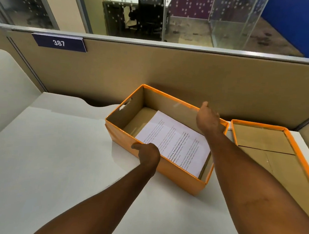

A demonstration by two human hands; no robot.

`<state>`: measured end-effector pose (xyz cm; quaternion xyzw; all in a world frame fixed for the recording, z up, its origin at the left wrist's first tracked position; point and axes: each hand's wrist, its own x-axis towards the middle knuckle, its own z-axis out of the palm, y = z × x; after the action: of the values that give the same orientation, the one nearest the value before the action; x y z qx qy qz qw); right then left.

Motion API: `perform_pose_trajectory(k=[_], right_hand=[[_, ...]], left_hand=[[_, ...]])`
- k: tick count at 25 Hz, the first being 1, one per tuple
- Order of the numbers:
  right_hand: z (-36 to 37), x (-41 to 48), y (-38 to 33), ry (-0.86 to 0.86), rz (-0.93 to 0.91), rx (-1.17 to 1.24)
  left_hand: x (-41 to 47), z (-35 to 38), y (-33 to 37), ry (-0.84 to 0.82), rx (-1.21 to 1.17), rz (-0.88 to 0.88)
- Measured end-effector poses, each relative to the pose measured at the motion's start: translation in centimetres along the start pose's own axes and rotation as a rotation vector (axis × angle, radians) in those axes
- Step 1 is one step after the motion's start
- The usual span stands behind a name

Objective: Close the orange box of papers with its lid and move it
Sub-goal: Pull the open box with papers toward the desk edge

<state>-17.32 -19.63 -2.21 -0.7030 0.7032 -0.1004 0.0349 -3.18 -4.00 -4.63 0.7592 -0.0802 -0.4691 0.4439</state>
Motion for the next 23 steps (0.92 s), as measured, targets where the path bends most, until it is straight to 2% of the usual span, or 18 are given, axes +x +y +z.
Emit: perform_pose_trajectory(k=[4,9,11,15,20,23], right_hand=[[-1.7,-1.7,0.2,0.027,0.076,0.008],[-4.2,-6.8,1.1,-0.035,0.229,0.116],[-5.5,-10.1,1.5,-0.066,0.267,0.142],[-7.6,-17.5,1.9,-0.133,0.326,0.167],[-7.7,-26.0,1.6,-0.147,0.334,0.165],[-7.7,-29.9,1.8,-0.165,0.299,0.194]], left_hand=[[-0.4,-1.2,0.4,-0.008,0.095,0.081],[-4.3,-3.9,1.5,-0.076,-0.002,0.053],[-5.9,-5.7,1.0,-0.095,0.057,0.116],[-8.7,-9.4,-0.6,-0.162,-0.018,0.216],[-11.3,-13.7,-2.6,-0.138,0.000,0.389],[-12.0,-16.3,-3.9,-0.125,0.042,0.423]])
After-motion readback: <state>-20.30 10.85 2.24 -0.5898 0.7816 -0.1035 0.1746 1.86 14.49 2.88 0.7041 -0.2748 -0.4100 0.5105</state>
